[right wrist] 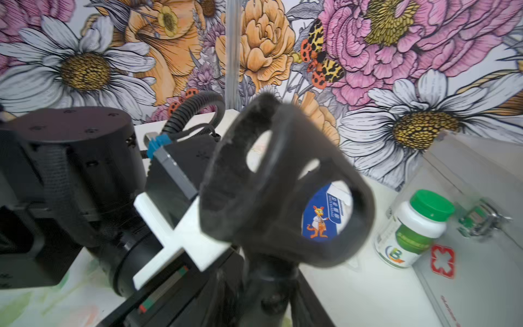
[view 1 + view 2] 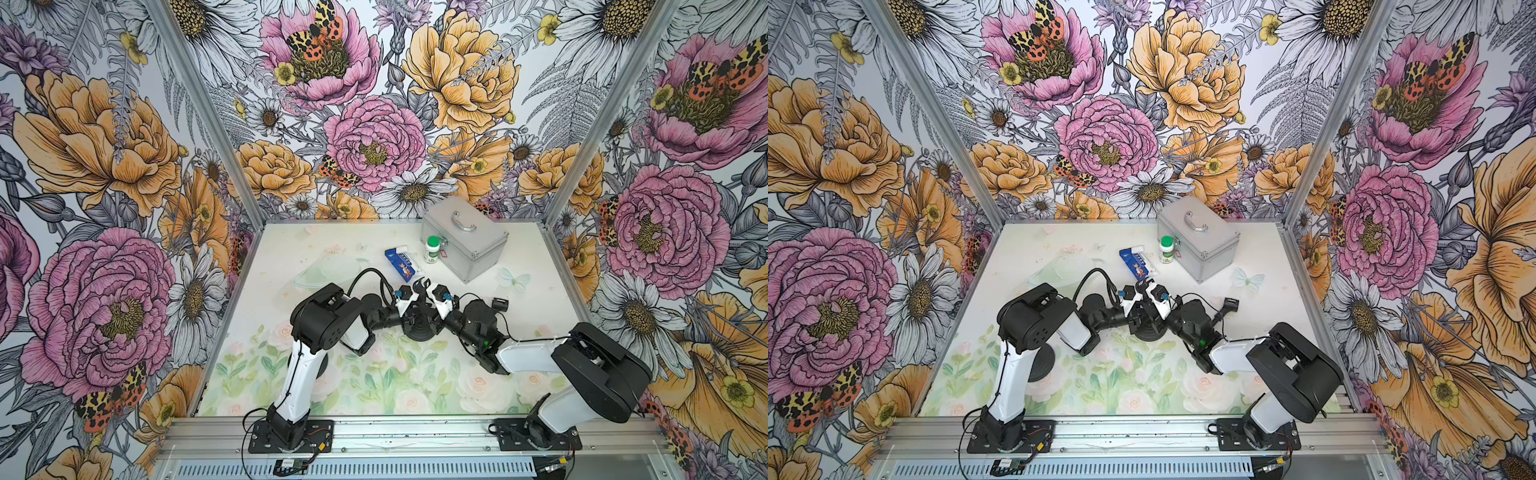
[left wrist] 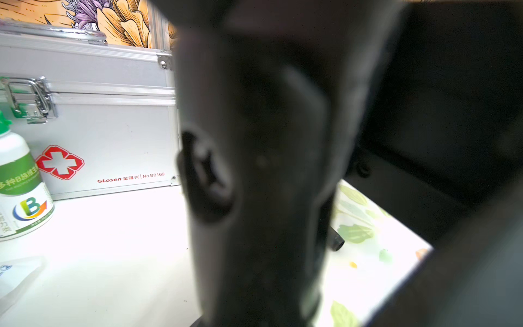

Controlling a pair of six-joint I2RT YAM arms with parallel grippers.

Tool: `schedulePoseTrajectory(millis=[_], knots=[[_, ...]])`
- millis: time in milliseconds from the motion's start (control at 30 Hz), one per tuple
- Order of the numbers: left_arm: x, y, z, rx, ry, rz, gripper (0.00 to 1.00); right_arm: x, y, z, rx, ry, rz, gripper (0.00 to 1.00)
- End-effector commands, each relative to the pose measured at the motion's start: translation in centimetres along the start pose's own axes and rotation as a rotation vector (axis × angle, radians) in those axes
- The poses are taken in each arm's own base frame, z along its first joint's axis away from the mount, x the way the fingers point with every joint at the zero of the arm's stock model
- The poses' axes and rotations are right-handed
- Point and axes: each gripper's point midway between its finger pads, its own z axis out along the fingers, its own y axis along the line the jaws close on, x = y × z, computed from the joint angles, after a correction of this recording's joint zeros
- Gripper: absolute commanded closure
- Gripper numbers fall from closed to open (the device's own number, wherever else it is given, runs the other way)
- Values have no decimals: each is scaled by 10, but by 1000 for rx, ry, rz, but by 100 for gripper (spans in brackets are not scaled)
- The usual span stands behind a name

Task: Assemble a microphone stand
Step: Screw the microphone stand pole into the microphone stand base.

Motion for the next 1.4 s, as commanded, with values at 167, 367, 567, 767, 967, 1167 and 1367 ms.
schedulePoseTrajectory(millis=[167, 367, 567, 767, 967, 1167, 1367], knots=[[0, -2, 2, 16, 1, -19, 82, -2, 34, -13, -521, 82, 8, 57], [2, -6, 3, 31, 5, -13, 83, -8, 27, -12, -730, 65, 89, 62], [1, -5, 3, 29, 3, -12, 83, -7, 22, -4, -734, 88, 53, 95], [1, -4, 3, 17, 2, -14, 83, 16, 3, 8, -457, 138, 33, 100], [1, -3, 3, 14, 2, -18, 83, 44, -61, -13, 452, 80, 223, 100], [1, -5, 3, 21, 2, -12, 83, 54, -2, 11, 451, 158, 70, 100], [1, -9, 4, 34, 4, -3, 83, 31, 45, 20, 35, 114, -94, 69]])
